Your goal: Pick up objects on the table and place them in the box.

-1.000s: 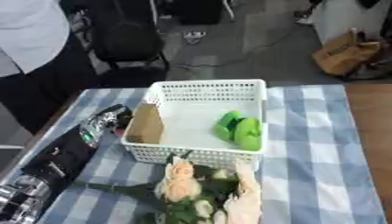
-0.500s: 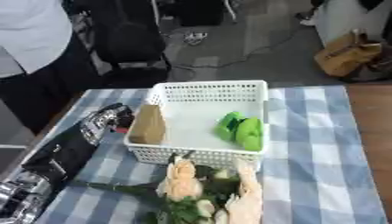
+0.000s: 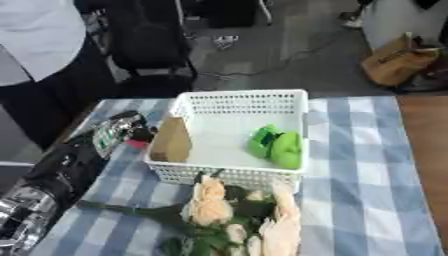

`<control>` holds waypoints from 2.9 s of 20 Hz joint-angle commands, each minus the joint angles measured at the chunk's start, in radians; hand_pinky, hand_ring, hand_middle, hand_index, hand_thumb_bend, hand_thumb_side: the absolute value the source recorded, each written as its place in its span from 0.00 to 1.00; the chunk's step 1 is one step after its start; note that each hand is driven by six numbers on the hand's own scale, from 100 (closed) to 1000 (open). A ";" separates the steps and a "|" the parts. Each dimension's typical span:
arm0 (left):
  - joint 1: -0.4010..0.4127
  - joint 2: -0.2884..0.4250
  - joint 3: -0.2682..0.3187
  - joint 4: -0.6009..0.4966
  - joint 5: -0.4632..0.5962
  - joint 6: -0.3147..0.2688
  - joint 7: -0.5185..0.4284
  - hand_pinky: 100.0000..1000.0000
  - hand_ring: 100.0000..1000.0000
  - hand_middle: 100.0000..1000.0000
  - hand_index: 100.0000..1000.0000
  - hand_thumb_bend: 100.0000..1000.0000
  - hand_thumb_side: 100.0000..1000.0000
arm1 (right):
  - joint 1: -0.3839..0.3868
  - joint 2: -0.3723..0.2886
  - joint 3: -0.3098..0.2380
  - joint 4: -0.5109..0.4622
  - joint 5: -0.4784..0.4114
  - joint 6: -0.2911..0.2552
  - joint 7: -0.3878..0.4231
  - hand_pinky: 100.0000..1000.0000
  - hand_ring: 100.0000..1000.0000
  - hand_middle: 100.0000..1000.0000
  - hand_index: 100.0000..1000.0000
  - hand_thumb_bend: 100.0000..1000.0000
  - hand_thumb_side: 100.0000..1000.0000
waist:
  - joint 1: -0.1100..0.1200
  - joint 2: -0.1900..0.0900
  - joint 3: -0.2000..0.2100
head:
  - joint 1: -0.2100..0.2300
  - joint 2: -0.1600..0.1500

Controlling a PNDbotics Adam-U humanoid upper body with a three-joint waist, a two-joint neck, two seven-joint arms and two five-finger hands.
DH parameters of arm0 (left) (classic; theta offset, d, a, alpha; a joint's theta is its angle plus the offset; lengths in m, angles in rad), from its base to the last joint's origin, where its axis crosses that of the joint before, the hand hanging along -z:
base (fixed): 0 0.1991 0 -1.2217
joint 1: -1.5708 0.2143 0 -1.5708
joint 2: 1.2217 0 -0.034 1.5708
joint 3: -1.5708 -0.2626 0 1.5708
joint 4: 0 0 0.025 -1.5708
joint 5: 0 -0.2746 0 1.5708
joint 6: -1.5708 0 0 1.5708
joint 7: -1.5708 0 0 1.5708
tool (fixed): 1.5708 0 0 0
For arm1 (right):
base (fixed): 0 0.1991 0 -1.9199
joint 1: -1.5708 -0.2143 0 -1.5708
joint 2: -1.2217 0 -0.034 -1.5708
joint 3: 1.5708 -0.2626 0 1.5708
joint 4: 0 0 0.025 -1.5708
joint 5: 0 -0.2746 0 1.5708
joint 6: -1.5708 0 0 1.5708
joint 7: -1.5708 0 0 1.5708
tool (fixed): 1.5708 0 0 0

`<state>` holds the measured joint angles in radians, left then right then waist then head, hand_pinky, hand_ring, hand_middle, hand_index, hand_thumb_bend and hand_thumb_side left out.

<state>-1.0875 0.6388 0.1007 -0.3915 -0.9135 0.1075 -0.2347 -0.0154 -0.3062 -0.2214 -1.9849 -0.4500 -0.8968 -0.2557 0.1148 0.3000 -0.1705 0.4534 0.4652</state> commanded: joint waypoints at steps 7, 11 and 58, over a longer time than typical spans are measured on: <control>-0.060 0.067 0.019 -0.030 -0.021 0.004 -0.027 0.00 0.00 0.00 0.16 0.00 0.34 | 0.014 -0.042 -0.013 -0.015 -0.018 -0.010 -0.014 0.62 0.70 0.52 0.56 0.00 0.93 | 0.005 -0.057 0.013 | -0.004 0.018; -0.082 0.070 0.023 -0.038 -0.020 0.005 -0.042 0.00 0.00 0.00 0.16 0.00 0.33 | 0.019 -0.051 -0.016 -0.015 -0.021 -0.010 -0.020 0.62 0.70 0.52 0.56 0.00 0.93 | 0.014 -0.067 0.018 | -0.008 0.028; -0.149 -0.164 -0.142 -0.289 -0.089 -0.236 -0.109 0.00 0.00 0.00 0.16 0.00 0.30 | 0.059 -0.128 -0.048 -0.015 -0.133 -0.010 -0.044 0.62 0.69 0.52 0.55 0.00 0.92 | 0.024 -0.144 0.030 | -0.053 0.051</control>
<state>-1.2209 0.4533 -0.0382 -0.6680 -0.9931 -0.1265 -0.3628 0.0478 -0.4101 -0.2587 -1.9849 -0.5737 -0.8951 -0.2920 0.1404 0.1797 -0.1417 0.4024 0.5273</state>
